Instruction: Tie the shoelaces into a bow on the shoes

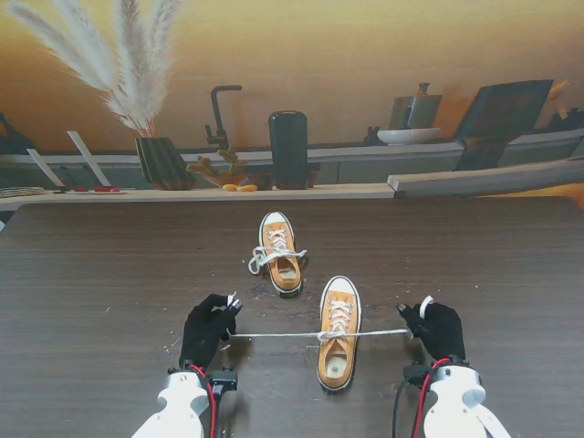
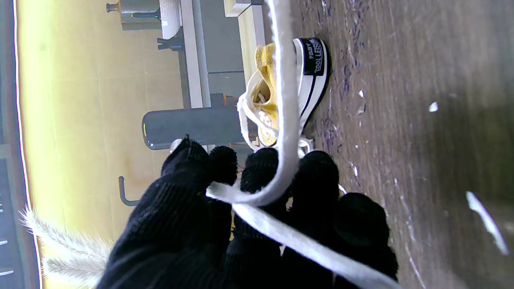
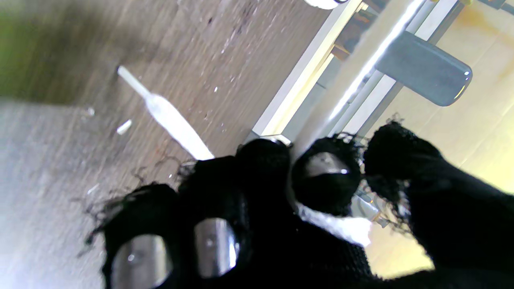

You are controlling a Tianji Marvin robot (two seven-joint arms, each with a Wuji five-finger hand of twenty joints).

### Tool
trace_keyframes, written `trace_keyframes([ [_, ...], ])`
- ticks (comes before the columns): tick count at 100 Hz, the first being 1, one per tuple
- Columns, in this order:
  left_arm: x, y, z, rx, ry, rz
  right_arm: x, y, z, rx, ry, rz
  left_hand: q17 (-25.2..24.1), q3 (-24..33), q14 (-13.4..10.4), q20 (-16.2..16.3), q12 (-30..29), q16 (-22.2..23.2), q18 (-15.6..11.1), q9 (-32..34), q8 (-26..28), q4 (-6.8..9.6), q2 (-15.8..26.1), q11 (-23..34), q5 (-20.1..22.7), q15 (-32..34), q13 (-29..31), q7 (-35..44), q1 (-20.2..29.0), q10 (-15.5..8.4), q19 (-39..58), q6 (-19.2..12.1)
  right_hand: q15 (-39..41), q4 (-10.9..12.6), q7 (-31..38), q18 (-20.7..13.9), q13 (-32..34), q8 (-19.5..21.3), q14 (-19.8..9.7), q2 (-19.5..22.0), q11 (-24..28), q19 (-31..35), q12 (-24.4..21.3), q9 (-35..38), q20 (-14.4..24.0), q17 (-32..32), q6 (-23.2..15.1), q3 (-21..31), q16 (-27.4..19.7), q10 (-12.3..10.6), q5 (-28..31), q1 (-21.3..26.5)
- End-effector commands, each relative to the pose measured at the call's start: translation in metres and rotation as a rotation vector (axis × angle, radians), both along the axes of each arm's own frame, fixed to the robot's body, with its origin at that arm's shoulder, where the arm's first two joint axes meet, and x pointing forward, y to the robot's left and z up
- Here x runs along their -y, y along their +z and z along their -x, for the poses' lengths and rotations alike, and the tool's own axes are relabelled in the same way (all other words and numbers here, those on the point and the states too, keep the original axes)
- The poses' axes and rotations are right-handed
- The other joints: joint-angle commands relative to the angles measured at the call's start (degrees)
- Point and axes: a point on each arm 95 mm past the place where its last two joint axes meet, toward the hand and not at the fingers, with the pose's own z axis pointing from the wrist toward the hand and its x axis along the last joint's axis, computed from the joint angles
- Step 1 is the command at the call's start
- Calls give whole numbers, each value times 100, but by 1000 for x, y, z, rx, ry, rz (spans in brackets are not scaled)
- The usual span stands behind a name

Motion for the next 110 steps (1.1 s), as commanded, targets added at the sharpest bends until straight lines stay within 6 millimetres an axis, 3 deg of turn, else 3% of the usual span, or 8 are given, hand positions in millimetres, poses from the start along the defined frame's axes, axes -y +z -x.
trace_keyframes([
  [1, 0, 5, -3, 10, -11, -10, 1, 4, -2, 4, -9, 10, 55, -193, 40, 17, 55, 161, -174, 31, -23, 76, 107, -55, -107, -31, 5, -50, 304, -144, 8, 111, 262, 168, 214, -166, -25, -110, -972, -115, -116, 794, 12, 616, 47, 154, 511, 294, -45, 479, 147, 163],
  [110, -17, 2, -8, 4, 48, -129, 12, 6, 4, -50, -131, 124, -118, -165, -29, -141, -15, 88, -286, -16, -48, 89, 53, -181, -81, -255, -50, -57, 341, -160, -125, 120, 63, 99, 74, -90, -34, -87, -775, -145, -146, 598, 5, 497, -11, 130, 556, 280, -165, 526, 132, 222],
])
